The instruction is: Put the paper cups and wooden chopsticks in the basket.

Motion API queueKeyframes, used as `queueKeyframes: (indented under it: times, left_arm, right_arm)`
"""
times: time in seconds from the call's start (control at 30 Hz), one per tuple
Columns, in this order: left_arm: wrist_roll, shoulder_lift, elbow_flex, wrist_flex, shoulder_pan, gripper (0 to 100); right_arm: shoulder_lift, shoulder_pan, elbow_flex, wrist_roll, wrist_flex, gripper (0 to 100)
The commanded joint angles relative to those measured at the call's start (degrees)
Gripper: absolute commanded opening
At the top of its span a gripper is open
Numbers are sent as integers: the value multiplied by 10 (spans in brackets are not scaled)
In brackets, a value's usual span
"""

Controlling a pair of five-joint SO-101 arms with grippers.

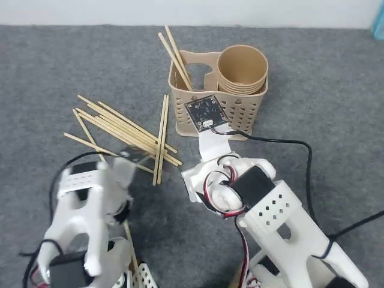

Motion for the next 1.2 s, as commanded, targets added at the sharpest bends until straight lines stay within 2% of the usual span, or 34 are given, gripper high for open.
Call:
queueKeyframes:
  times: [0.0, 0.13, 0.27, 0.4, 0.53, 0.63, 0.73, 0.83, 0.97, 1.03, 1.17]
  left_arm:
    - [40, 2, -19, -4, 75, 14]
    - [43, 2, -40, -3, 120, 14]
    - [110, 2, -89, 2, 132, 14]
    - [207, 2, -130, 9, 105, 14]
    - [250, 1, -138, 33, 47, 14]
    - [248, 4, -138, 33, -22, 14]
    - [239, 6, -128, 22, -44, 14]
    - [211, 6, -102, -3, -25, 16]
    - [211, 7, -102, -3, 12, 18]
    - [211, 7, -102, -3, 29, 65]
    - [222, 7, -102, -3, 37, 320]
  right_arm:
    - [-22, 14, -36, 15, 5, 213]
    - [-22, 14, -36, 15, 5, 213]
    - [-22, 14, -35, 15, 5, 213]
    - [-22, 14, -35, 15, 5, 213]
    - [-22, 14, -34, 15, 5, 213]
    - [-22, 14, -34, 16, 5, 214]
    - [-22, 14, -34, 29, 5, 214]
    - [-22, 14, -33, 33, 5, 214]
    - [-22, 14, -33, 34, 6, 214]
    - [-20, 14, -33, 34, 6, 214]
    - [-17, 14, -33, 34, 6, 214]
